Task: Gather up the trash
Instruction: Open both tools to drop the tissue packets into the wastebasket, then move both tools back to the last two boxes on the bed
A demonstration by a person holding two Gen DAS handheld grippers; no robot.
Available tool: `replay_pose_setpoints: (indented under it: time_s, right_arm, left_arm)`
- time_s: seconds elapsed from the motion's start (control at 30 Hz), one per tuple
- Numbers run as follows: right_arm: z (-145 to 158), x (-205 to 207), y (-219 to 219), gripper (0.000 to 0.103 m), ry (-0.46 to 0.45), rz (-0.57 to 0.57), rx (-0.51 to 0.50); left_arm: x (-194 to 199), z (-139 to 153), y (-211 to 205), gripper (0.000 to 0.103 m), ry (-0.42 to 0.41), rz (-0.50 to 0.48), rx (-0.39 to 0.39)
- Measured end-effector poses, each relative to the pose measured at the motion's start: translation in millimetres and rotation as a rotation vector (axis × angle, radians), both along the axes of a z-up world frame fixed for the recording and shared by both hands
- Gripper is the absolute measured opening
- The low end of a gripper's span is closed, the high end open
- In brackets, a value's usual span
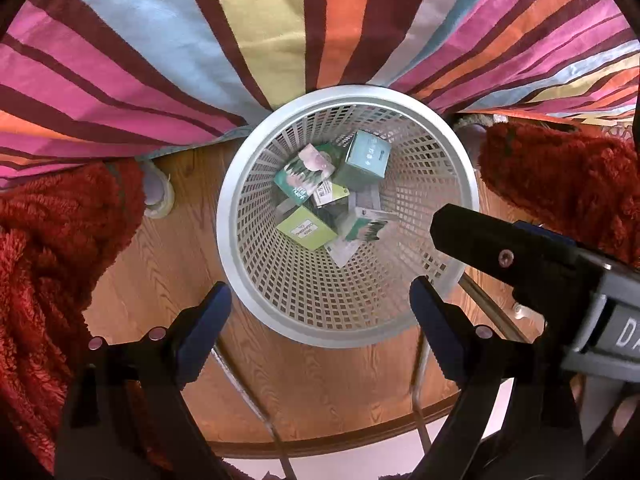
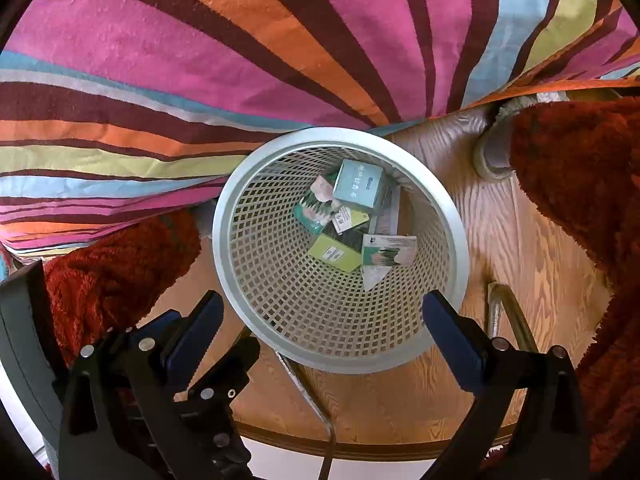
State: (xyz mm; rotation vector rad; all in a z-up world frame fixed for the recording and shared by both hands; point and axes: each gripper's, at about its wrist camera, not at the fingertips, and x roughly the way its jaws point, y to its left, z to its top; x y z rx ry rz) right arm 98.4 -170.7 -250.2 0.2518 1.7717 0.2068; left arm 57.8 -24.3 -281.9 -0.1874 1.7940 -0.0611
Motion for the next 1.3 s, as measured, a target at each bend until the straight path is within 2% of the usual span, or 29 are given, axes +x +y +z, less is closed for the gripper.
replay_pose_setpoints:
  time_s: [0.33,0.53,0.63,0.83,0.93,1.03,1.3]
  right_arm:
    - [10.7,0.4,-5.1,0.095,-0.045,-0.019,-0.005]
    - [34.6,0.2,-5.5,0.095,-0.141,-0.023,0.012]
    - [61.5,-0.7,-6.8,0.095,-0.264,-0.030,0.033]
    - [135.5,-5.1,-17.8,0.095,-0.630,-0.070,0.062]
    - [165.5,-4.5,-23.3,0.095,-0.789,-0.079,0.031]
    - [186.3,2.6,-27.8,0.095,-0.907,-0.077,-0.008]
    - [218.8,44.5,-21.5,0.095,-1.028,-0.042,0.003]
  left_arm:
    - [0.6,18.6,10.0,0.088,-0.072,0.050,0.003]
    - [-1.7,44.9,14.2,0.088,-0.170,0.068,0.030]
    - [-3.4,66.1,15.3,0.088,-0.253,0.069,0.052]
    - [-3.2,114.5,28.7,0.088,-0.447,0.097,0.111]
    - [1.2,136.5,38.4,0.088,-0.531,0.121,0.133]
    - [10.0,155.6,48.4,0.088,-0.598,0.144,0.160]
    - [54.7,194.2,72.2,0.088,-0.695,0.215,0.155]
